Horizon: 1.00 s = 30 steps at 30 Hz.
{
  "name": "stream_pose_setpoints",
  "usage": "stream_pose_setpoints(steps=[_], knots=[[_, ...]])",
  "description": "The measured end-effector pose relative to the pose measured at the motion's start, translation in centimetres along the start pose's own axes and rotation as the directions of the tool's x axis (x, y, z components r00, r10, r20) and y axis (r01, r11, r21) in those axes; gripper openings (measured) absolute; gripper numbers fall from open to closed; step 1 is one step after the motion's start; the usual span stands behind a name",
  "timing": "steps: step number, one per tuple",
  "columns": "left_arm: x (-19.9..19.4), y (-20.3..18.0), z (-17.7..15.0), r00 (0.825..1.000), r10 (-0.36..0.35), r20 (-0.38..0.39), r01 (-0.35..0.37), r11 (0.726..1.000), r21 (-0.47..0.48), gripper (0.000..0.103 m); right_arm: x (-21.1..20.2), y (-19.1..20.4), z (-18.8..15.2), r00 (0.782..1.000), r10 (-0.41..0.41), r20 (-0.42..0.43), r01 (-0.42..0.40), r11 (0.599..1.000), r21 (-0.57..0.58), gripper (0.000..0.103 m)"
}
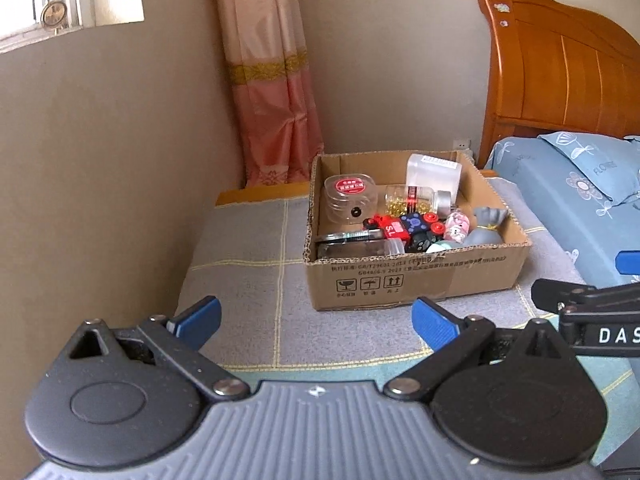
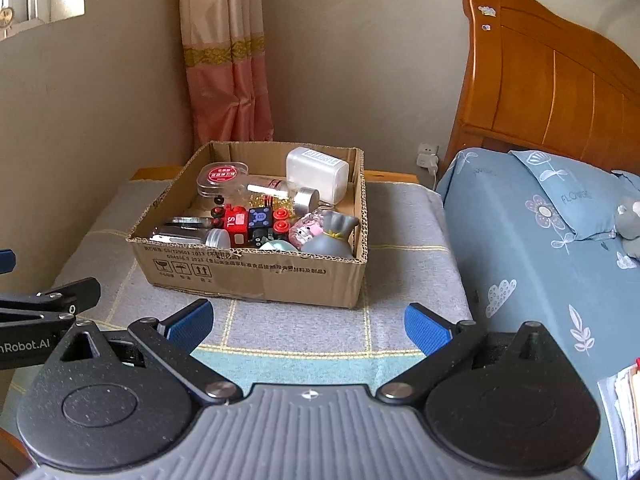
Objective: Organize rigid objects
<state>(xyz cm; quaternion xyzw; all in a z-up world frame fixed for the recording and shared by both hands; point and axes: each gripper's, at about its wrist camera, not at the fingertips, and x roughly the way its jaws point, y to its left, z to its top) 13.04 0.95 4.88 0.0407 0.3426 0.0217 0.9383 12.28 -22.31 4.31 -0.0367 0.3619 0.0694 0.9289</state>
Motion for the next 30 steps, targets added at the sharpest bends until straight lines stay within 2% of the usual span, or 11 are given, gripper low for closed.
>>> stream_pose_setpoints(steps=[30], knots=[[-0.10, -0.09, -0.08, 1.000, -0.003, -0.013, 0.002, 1.000, -0.017, 0.101, -0.52, 0.34, 0.03, 1.000, 0.003, 0.012, -0.003, 1.000, 0.000, 0.103]])
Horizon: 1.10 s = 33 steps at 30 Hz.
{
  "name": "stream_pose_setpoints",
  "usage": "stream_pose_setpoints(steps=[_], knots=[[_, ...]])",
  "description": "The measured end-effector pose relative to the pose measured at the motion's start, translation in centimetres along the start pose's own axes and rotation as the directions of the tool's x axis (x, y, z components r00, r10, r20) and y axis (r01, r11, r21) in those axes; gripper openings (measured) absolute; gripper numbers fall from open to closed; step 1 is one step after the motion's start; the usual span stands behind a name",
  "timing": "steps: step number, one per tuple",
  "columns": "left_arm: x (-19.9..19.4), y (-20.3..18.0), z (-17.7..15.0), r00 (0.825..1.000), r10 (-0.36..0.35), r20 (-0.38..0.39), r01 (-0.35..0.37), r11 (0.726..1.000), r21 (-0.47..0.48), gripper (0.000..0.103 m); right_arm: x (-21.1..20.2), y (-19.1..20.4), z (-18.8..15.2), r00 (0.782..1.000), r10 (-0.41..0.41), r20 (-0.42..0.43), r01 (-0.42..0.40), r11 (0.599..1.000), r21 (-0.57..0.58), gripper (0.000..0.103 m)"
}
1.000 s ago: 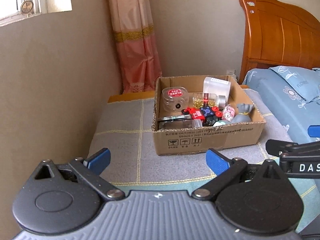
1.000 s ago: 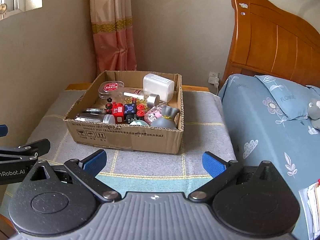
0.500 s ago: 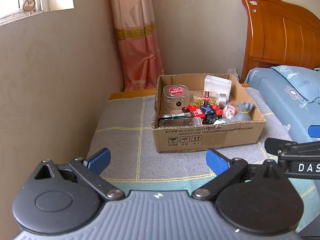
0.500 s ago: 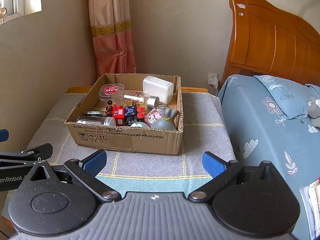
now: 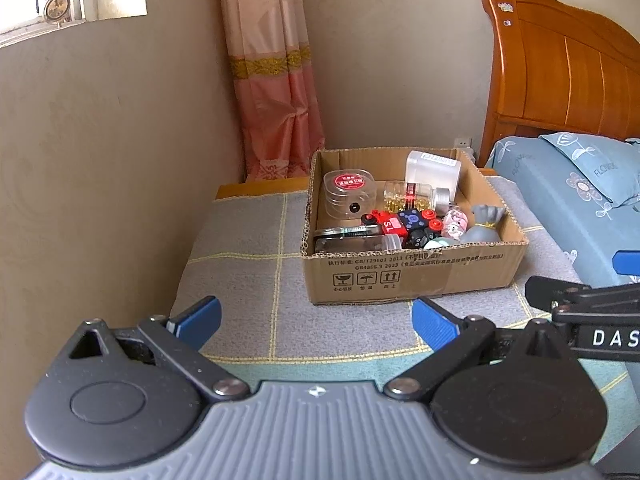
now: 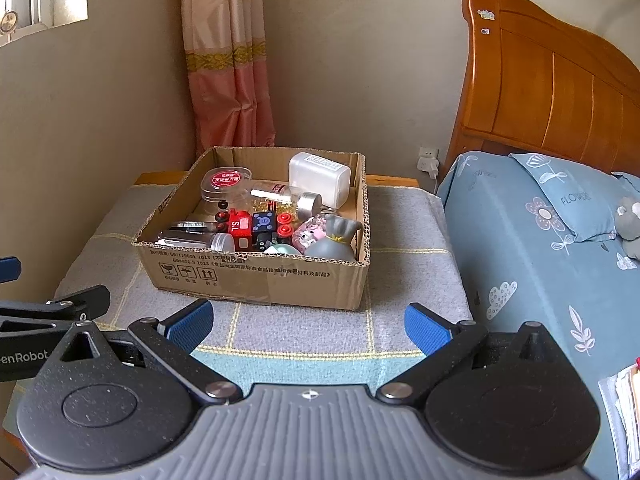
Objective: Organize rigid objects
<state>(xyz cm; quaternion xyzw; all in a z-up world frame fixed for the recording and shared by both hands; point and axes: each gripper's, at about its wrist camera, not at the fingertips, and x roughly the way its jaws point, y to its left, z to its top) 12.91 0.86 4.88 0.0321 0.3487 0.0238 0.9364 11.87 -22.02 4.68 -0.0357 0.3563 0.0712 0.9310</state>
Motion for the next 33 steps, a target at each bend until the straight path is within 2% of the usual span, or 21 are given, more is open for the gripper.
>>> stream_pose_setpoints(steps=[33], knots=[[-0.40, -0.10, 0.05, 1.000, -0.002, 0.003, 0.002, 1.000, -0.009, 0.101, -0.44, -0.26, 0.21, 1.000, 0.004, 0.012, -0.004, 1.000, 0.003, 0.103]])
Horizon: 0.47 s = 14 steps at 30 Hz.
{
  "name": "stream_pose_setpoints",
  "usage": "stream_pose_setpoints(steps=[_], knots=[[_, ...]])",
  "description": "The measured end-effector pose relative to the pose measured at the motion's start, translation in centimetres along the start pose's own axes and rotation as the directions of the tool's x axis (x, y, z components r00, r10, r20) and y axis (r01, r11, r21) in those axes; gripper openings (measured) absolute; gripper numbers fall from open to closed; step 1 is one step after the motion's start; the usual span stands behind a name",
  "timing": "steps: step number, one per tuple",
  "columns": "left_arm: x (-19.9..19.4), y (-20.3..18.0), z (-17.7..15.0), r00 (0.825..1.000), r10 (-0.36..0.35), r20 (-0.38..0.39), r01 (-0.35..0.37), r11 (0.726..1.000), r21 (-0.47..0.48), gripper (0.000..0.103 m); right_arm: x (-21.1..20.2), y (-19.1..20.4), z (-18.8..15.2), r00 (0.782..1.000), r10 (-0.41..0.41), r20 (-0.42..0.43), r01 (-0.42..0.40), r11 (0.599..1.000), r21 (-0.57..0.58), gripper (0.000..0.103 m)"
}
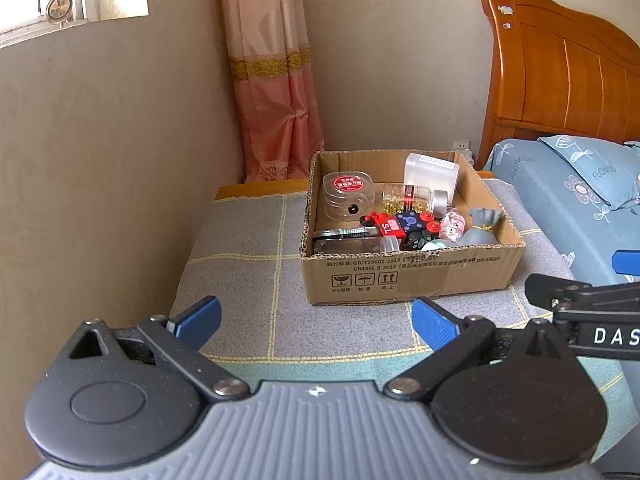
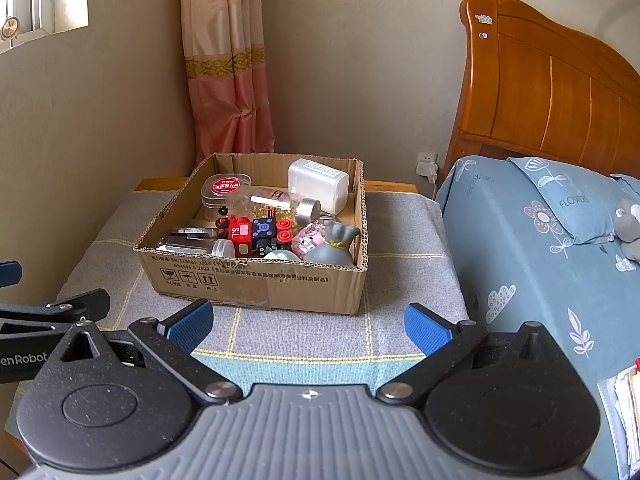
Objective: Organize rigid objects
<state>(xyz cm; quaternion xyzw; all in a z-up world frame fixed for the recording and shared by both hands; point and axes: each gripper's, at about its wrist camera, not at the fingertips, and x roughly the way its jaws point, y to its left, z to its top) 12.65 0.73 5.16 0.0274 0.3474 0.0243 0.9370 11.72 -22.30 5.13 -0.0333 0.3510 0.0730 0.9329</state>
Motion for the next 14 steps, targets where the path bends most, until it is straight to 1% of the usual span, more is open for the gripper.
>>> stream_pose_setpoints(steps=[14], knots=[[-0.19, -0.08, 0.00, 1.000, -0.005, -0.002, 0.005, 1.000, -0.004, 0.101, -0.12, -0.06, 0.18, 1.000, 0.000, 0.004, 0.000, 1.000, 0.001, 0.103]])
